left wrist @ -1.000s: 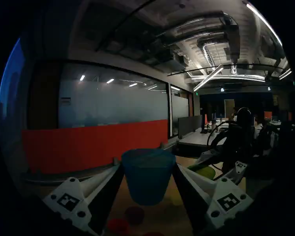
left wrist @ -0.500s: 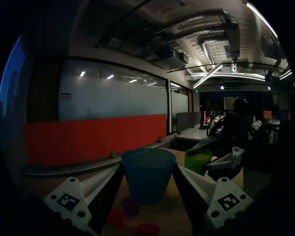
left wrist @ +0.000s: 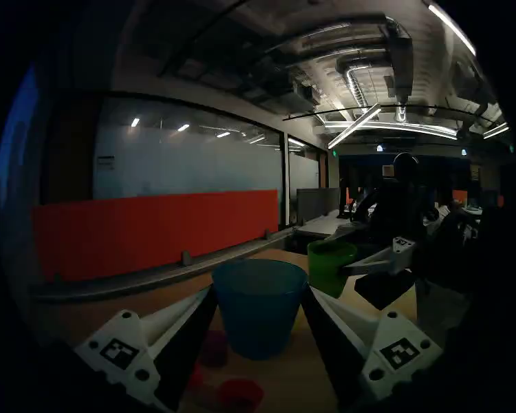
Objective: Pour water
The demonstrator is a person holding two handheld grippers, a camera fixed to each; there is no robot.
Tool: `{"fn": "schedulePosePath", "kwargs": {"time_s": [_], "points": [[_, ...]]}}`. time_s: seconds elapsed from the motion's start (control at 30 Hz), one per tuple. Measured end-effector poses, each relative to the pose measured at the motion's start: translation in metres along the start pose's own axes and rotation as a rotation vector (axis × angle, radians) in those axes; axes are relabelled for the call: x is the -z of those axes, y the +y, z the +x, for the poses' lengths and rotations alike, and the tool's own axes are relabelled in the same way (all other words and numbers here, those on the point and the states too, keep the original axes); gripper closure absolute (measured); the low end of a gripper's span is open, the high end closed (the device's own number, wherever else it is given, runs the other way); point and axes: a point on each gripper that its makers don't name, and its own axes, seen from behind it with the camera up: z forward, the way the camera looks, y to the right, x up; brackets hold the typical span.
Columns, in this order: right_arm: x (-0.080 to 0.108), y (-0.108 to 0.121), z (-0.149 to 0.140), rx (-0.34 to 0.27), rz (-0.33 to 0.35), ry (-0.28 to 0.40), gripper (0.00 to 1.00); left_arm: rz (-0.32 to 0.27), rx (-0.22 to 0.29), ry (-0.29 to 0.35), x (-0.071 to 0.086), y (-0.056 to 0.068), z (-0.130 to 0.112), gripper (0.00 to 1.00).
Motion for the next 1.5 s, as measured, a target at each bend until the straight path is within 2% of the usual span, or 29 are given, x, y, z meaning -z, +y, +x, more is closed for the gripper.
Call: {"fn": "schedulePosePath", "kwargs": {"time_s": [0.3, 0.97, 1.27, 1.5], "points": [[0.007, 0.005, -0.018, -0.013, -0.005, -0.059, 0.03, -0.026, -0.022, -0.084, 0.0, 0.012, -0.032, 0.14], [0.017, 0.012, -0.059, -0.012, 0.009, -0.189, 0.02, -0.104, -0.058, -0.261, -0.012, 0.037, -0.088, 0.14], [0.019, 0.016, -0.082, -0.026, 0.017, -0.243, 0.02, -0.142, -0.061, -0.315, -0.019, 0.05, -0.118, 0.14], [0.017, 0.017, -0.099, -0.025, 0.024, -0.285, 0.02, -0.157, -0.06, -0.352, -0.023, 0.055, -0.14, 0.14]]}}
